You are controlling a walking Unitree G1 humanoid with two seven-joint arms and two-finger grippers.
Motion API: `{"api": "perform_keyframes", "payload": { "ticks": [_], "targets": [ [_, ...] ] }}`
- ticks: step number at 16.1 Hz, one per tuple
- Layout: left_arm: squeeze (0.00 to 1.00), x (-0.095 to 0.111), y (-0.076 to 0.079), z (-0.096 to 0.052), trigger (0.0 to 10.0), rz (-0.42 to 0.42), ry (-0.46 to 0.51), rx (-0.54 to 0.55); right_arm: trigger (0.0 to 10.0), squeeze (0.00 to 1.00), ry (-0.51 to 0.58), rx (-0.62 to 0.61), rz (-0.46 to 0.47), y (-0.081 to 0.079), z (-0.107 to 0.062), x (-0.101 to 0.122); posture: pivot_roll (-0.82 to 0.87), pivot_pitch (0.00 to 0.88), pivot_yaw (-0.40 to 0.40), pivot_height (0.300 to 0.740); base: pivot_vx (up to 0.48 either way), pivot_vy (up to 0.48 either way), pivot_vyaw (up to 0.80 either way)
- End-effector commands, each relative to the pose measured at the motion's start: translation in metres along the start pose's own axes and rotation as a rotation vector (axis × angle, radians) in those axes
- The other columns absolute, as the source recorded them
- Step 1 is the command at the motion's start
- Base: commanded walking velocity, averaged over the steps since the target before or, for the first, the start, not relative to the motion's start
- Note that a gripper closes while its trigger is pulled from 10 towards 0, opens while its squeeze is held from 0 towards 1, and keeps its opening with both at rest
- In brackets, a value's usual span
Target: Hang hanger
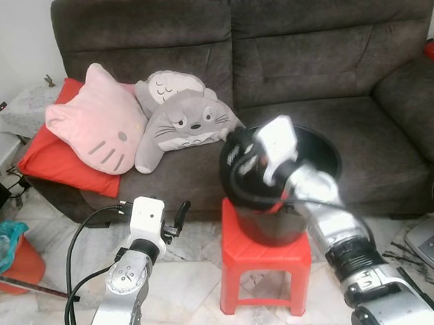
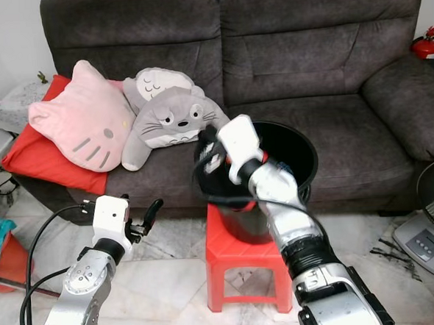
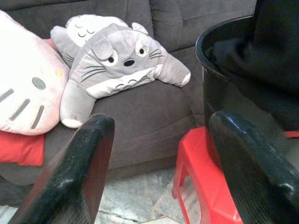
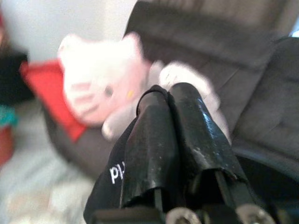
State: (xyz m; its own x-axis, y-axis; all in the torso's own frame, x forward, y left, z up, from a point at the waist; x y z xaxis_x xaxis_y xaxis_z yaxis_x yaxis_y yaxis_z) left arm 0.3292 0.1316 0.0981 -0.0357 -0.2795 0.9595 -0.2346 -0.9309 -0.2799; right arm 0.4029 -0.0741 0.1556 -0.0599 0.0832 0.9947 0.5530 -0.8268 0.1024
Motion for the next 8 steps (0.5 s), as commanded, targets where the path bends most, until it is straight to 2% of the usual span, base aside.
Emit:
{"api": "perform_keyframes", "payload": {
  "ticks": [1, 3, 4, 5, 6, 7, 8],
  "targets": [
    [0.00, -0.001, -0.002, 0.001, 10.0, 0.027, -0.003, -0.001, 0.0, 0.00, -0.049, 0.026, -0.015, -0.004, -0.001, -0.009, -0.02, 0.000, 0.081, 0.740, 0.000, 0.000, 0.00],
    [0.00, -0.001, -0.001, 0.001, 10.0, 0.027, -0.005, -0.008, 0.0, 0.00, -0.138, -0.013, 0.000, 0.000, -0.006, -0.030, -0.03, 0.000, 0.083, 0.740, 0.000, 0.000, 0.00],
    [0.00, -0.001, 0.000, 0.001, 10.0, 0.027, -0.005, -0.010, 0.0, 0.00, -0.184, -0.028, -0.023, 0.002, -0.009, -0.040, -0.03, 0.000, 0.085, 0.740, 0.000, 0.000, 0.00],
    [0.00, -0.001, 0.000, 0.001, 10.0, 0.027, -0.005, -0.011, 0.0, 0.00, -0.195, -0.031, -0.017, 0.002, -0.010, -0.043, -0.03, 0.000, 0.084, 0.740, 0.000, 0.000, 0.00],
    [0.00, -0.001, 0.001, 0.001, 10.0, 0.026, -0.005, -0.015, 2.5, 0.00, -0.212, -0.050, -0.001, 0.004, -0.012, -0.048, -0.03, 0.000, 0.085, 0.740, 0.000, 0.000, 0.00],
    [0.00, -0.001, 0.001, 0.001, 10.0, 0.026, -0.005, -0.017, 10.0, 0.00, -0.240, -0.076, 0.003, 0.007, -0.015, -0.055, -0.03, 0.000, 0.085, 0.740, 0.000, 0.000, 0.00],
    [0.00, -0.001, 0.001, 0.001, 10.0, 0.026, -0.006, -0.018, 10.0, 0.00, -0.261, -0.114, 0.016, 0.012, -0.018, -0.060, -0.03, 0.000, 0.084, 0.740, 0.000, 0.000, 0.00]
  ]
}}
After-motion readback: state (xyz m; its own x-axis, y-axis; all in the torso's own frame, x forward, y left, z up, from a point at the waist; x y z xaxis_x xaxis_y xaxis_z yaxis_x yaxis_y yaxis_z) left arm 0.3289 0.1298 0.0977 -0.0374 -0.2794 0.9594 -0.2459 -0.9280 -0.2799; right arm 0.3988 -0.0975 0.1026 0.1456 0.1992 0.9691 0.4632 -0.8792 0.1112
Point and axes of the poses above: a point about 5 cm out from each wrist's last joint towards the gripper, its own z axis pointing out of the wrist towards the gripper, its own x axis along the axis of the wrist's last joint, y = z × x, the point moved 5 cm from there along z, pointing out of the wrist towards the gripper, and after that the axes turned 10 degrees about z, right-handed, at the moved point
